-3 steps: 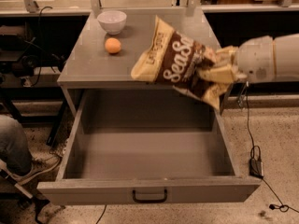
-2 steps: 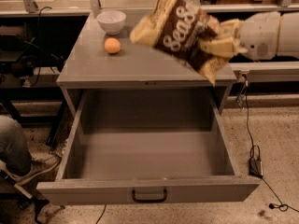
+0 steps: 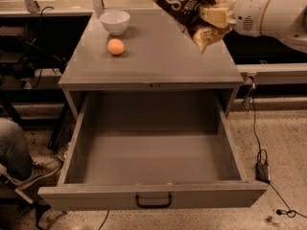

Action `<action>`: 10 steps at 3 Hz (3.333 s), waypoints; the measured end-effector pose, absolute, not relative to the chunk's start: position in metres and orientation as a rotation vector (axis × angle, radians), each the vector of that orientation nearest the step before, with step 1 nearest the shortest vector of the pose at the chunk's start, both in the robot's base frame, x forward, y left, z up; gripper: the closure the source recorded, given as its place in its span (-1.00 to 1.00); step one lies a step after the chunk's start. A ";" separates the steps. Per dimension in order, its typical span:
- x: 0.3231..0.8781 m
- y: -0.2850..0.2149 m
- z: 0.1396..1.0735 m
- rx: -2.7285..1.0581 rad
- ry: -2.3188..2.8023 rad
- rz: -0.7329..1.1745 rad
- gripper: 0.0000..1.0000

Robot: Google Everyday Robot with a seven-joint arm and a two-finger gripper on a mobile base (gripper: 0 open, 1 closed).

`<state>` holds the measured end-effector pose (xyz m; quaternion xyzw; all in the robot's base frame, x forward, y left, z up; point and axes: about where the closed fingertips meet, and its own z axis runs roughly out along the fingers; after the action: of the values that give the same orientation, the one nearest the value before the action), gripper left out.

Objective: Pick brown chip bag from top drawer and place on counter

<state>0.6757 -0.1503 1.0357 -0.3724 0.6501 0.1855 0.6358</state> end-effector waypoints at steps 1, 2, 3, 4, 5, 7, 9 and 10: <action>0.718 -0.145 1.031 -0.779 1.563 0.349 1.00; 0.742 -0.147 1.018 -0.746 1.636 0.306 1.00; 0.761 -0.156 1.001 -0.705 1.698 0.297 1.00; 0.772 -0.168 0.983 -0.670 1.755 0.289 1.00; 0.776 -0.181 0.970 -0.639 1.796 0.276 1.00; 0.775 -0.194 0.956 -0.651 1.821 0.233 0.65; 0.774 -0.201 0.950 -0.648 1.827 0.222 -0.43; 0.775 -0.202 0.948 -0.648 1.830 0.220 -0.90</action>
Offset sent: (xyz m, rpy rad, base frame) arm 0.0921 -0.0045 -0.0327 -0.0782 0.1402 -0.2452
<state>0.7745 -0.2023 0.9479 -0.2748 0.7762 0.0933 0.5598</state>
